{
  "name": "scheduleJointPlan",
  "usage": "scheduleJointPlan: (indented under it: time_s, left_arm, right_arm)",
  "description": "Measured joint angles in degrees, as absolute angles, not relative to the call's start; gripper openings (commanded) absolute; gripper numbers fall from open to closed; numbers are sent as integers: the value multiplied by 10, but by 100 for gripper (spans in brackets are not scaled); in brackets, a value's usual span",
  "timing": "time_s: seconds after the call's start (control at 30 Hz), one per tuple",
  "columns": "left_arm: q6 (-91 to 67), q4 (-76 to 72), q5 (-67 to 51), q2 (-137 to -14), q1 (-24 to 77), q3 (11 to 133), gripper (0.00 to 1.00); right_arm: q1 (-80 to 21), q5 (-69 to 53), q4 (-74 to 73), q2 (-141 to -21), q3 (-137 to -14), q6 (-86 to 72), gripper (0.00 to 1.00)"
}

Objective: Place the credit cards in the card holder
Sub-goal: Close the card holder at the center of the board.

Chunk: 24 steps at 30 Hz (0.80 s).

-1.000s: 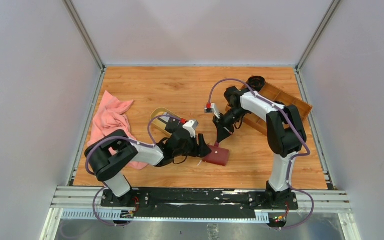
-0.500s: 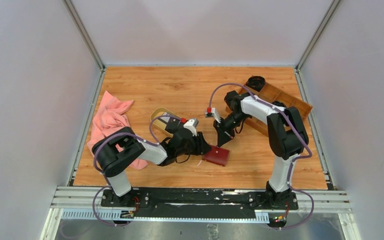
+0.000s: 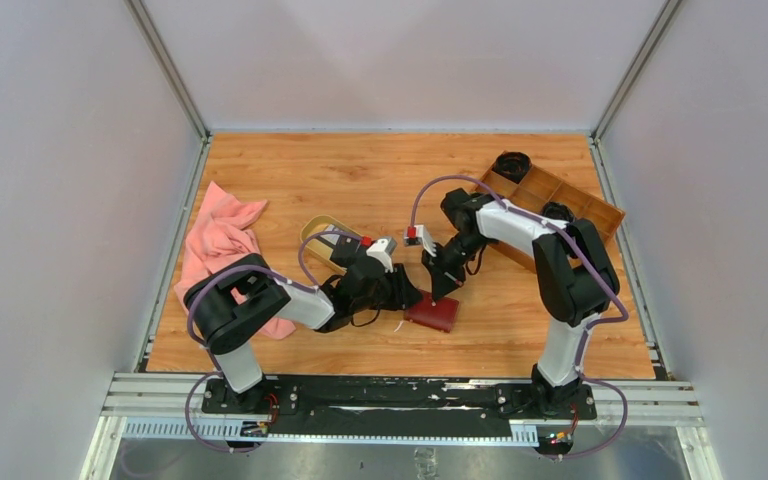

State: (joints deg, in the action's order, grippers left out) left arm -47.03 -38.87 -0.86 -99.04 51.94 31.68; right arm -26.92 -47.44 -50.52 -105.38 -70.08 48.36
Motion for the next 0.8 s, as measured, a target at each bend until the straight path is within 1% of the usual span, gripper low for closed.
scheduleJointPlan:
  time_s: [0.8]
  left_arm:
    - [-472,-389,-9,-986,520,311,40]
  right_arm:
    - [-299,-419,-495,-1037,-688,480,0]
